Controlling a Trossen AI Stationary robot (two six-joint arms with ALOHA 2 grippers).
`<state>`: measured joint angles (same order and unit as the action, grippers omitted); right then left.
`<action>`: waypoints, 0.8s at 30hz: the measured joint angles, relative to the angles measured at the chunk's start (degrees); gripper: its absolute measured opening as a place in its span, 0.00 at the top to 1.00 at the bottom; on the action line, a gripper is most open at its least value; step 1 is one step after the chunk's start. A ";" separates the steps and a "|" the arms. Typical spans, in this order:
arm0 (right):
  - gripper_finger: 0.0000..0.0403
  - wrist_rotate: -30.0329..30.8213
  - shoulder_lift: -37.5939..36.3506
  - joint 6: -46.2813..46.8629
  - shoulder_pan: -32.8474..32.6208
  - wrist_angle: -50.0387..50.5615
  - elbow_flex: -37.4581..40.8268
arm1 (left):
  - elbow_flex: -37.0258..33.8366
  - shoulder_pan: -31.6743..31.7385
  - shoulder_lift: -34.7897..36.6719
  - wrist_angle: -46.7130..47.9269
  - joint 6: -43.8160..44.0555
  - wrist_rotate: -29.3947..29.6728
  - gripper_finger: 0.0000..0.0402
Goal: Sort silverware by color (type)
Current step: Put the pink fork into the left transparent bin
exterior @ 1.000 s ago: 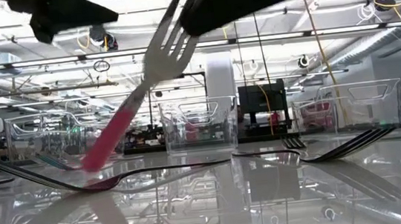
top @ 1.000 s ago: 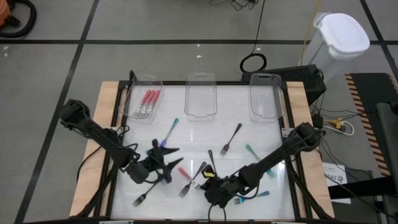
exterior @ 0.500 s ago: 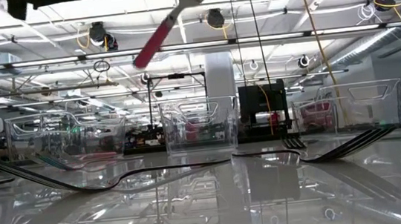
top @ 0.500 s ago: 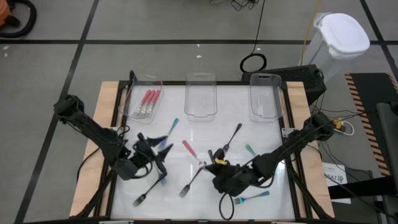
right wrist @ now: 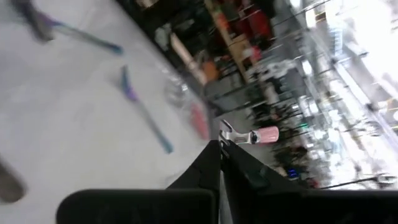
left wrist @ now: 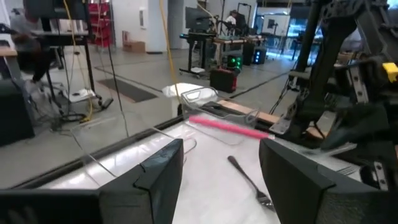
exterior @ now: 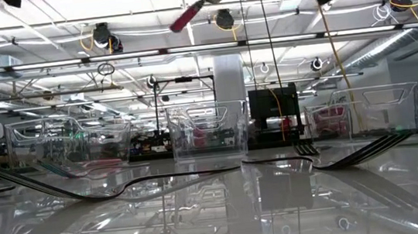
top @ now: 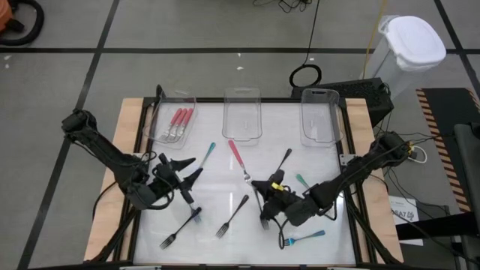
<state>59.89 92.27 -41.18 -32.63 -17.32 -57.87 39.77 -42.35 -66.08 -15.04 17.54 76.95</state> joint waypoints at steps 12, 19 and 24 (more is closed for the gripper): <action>0.99 -1.68 -0.03 -22.10 2.64 -20.35 2.23 | 0.00 3.66 -0.35 -0.95 11.95 1.04 0.48; 0.99 -1.76 0.02 -24.46 4.43 -21.82 2.23 | 0.02 5.59 -1.52 -3.13 12.20 -3.02 0.42; 0.99 -4.64 0.00 -24.46 4.59 -21.85 2.23 | 0.02 6.84 -2.81 -6.55 11.96 -4.88 0.28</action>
<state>55.25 92.27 -65.65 -28.03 -39.17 -55.64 39.79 -35.51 -68.89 -21.59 29.50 72.07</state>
